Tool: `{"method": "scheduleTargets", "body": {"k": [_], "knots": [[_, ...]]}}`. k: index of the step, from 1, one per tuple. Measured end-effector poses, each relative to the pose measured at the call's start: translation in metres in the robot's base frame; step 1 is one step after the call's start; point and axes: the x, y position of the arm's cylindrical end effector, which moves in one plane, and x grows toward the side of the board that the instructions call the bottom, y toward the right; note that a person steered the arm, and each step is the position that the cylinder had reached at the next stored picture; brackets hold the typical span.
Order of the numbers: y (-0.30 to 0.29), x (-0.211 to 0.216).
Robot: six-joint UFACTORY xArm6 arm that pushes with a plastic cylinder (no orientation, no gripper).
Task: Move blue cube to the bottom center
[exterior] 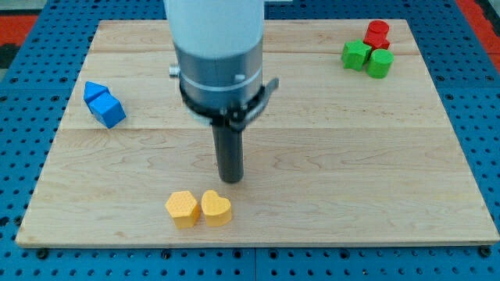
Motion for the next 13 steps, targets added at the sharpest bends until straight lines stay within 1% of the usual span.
{"method": "scheduleTargets", "body": {"k": [1, 2, 3, 4, 5, 7, 8, 9, 10, 11, 12, 13], "knots": [[-0.057, -0.062], [-0.128, -0.105], [-0.171, -0.165], [-0.214, -0.198], [-0.227, -0.146], [-0.148, -0.084], [-0.149, -0.067], [-0.180, -0.045], [-0.151, -0.012], [-0.140, -0.012], [-0.099, 0.008], [-0.117, 0.024]]}}
